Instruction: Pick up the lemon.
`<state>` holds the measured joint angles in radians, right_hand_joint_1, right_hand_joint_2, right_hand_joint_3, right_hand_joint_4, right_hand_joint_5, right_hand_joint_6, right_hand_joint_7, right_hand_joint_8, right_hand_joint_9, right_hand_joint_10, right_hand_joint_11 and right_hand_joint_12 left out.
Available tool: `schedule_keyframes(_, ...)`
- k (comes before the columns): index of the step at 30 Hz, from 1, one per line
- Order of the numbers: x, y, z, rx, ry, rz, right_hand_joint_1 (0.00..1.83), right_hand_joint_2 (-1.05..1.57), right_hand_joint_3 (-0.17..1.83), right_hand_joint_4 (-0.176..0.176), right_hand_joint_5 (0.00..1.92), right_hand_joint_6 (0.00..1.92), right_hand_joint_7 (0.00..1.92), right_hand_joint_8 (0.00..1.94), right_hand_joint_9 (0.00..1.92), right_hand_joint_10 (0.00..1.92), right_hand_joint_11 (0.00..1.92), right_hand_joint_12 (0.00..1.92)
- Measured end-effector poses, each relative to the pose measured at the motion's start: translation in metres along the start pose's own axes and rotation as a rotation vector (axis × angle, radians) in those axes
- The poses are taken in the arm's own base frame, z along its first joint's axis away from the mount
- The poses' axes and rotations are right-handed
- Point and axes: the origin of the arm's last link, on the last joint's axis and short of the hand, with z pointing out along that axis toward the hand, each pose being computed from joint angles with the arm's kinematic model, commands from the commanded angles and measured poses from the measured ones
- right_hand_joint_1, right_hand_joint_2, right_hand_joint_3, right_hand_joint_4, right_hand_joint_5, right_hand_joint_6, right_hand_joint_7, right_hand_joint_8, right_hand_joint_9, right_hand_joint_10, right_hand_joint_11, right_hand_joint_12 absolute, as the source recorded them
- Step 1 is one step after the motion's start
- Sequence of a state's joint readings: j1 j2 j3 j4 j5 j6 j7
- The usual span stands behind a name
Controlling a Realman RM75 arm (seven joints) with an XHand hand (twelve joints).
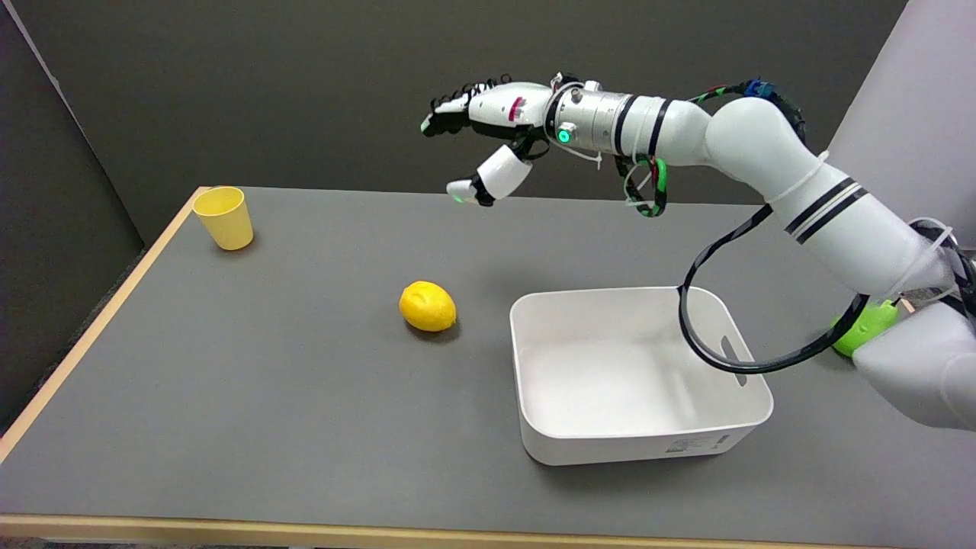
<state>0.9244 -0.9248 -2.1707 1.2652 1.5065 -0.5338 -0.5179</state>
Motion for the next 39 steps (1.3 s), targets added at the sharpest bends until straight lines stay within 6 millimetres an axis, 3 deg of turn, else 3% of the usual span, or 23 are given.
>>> schedule_keyframes(6,-0.007,-0.006,-0.005,-0.012,-0.035,-0.046,0.46,0.61,0.93,-0.088,0.19,0.47,0.23,0.41,0.16,0.78,0.00,1.10)
schedule_keyframes(8,-0.013,-0.008,-0.005,-0.015,-0.055,-0.064,0.47,0.58,0.88,-0.044,0.28,0.53,0.37,0.45,0.26,0.88,0.04,1.27)
schedule_keyframes(9,-0.015,-0.009,-0.005,-0.016,-0.064,-0.072,0.46,0.58,0.87,-0.042,0.28,0.53,0.38,0.45,0.27,0.89,0.04,1.28)
schedule_keyframes(12,-0.023,-0.011,-0.003,-0.022,-0.088,-0.091,0.44,0.58,0.87,-0.053,0.28,0.53,0.37,0.45,0.27,0.88,0.04,1.27)
schedule_keyframes(17,-0.040,-0.013,0.004,-0.033,-0.129,-0.105,0.42,0.60,0.81,-0.113,0.30,0.58,0.43,0.50,0.29,0.98,0.11,1.33)
schedule_keyframes(19,-0.046,-0.014,0.008,-0.037,-0.145,-0.110,0.33,0.57,0.89,-0.141,0.31,0.63,0.44,0.57,0.34,0.97,0.16,1.38)
schedule_keyframes(27,-0.069,-0.017,0.026,-0.073,-0.205,-0.124,0.38,0.62,0.78,-0.174,0.30,0.62,0.44,0.56,0.31,1.06,0.17,1.42)
schedule_keyframes(39,-0.097,-0.033,0.045,-0.124,-0.272,-0.101,0.38,0.62,0.78,-0.176,0.28,0.60,0.43,0.56,0.29,1.05,0.16,1.41)
